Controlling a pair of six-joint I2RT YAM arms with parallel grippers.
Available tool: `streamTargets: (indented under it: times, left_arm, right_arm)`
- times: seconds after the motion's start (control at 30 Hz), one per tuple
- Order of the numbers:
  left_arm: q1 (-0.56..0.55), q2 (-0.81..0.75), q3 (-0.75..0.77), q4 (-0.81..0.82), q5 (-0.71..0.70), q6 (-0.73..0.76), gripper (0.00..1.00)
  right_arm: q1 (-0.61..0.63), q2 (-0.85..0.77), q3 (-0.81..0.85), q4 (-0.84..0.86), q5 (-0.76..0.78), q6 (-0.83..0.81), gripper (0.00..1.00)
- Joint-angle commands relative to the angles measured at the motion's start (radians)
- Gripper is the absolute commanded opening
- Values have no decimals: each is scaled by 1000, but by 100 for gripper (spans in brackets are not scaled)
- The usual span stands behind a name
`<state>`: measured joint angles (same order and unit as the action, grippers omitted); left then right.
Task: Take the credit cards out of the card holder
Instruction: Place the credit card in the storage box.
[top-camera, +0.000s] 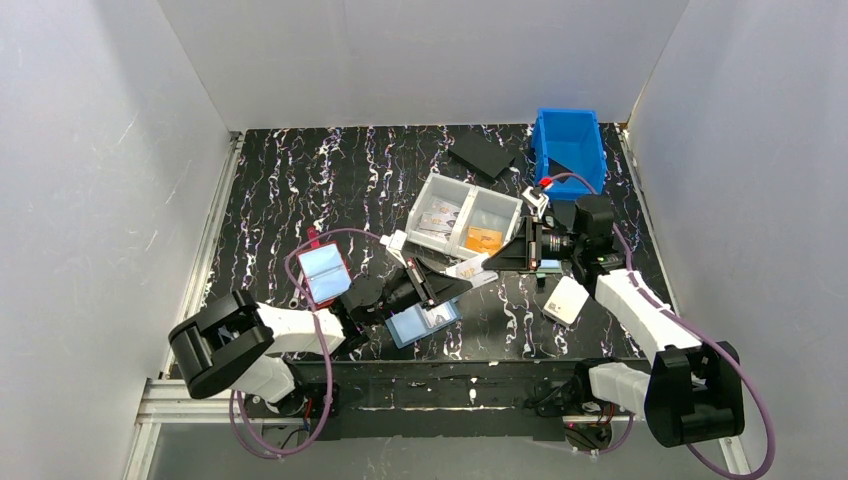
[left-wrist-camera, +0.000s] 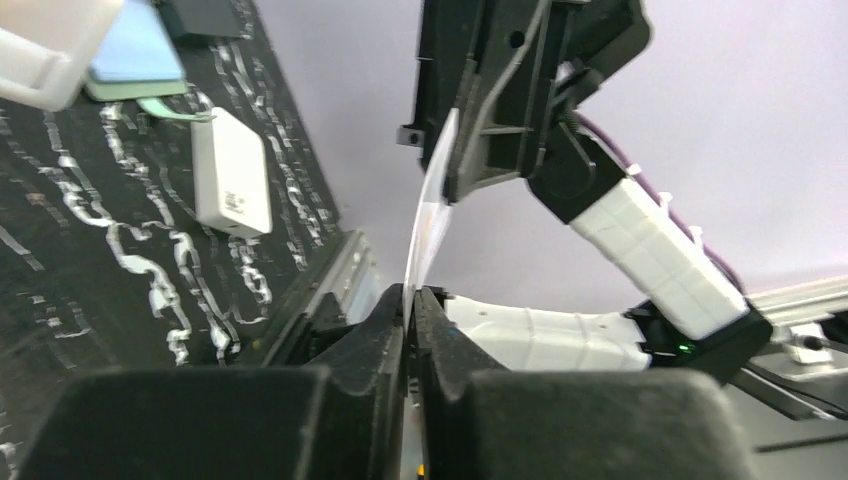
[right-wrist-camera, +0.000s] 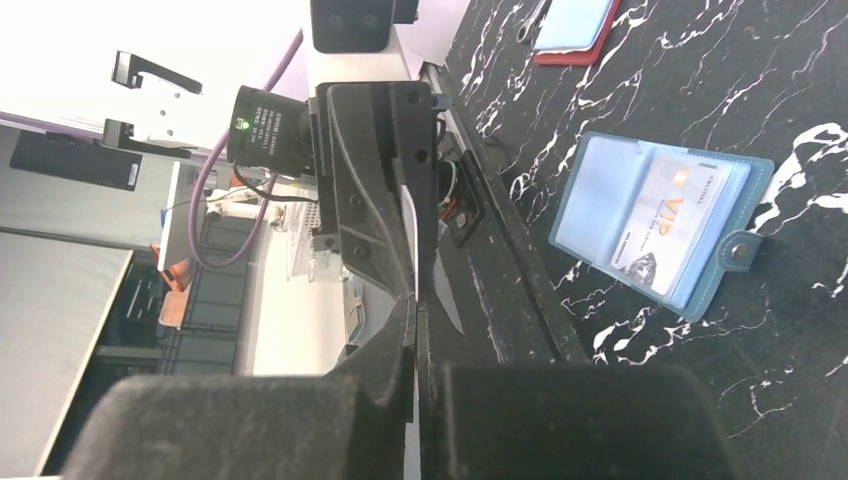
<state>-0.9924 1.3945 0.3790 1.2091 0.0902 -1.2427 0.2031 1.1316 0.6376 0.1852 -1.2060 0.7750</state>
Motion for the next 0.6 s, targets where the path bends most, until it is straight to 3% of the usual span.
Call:
streamTargets:
  times: [0.0, 0.07, 0.13, 0.23, 0.3, 0.43, 0.47, 0.5, 0.57]
  left_arm:
    - [-6, 23, 21, 152, 31, 18, 0]
    - [-5, 3, 12, 147, 43, 51, 0]
    - [-5, -39, -2, 80, 60, 98, 0]
    - [-2, -144, 0, -147, 127, 209, 0]
    - [-2, -236, 40, -392, 195, 319, 0]
    - [-2, -364, 198, -982, 280, 644, 0]
    - [-2, -377, 248, -1080, 292, 709, 0]
    - [-2, -385, 285, -1175, 296, 774, 0]
    - [-2, -379, 357, -1332, 311, 868, 0]
  right_arm:
    - [-5, -44, -16, 27, -8, -41, 1]
    - [-7, -52, -2, -31, -11, -127, 6]
    - [-13, -58, 33, -142, -16, -275, 24]
    - [-23, -65, 121, -413, 13, -571, 56]
    - [-24, -64, 189, -580, 48, -753, 70]
    - [-21, -42, 311, -840, 58, -1096, 82]
    - [-17, -29, 346, -895, 64, -1154, 84]
    - [-7, -12, 374, -962, 74, -1217, 96]
    - [16, 18, 424, -1055, 91, -1324, 98]
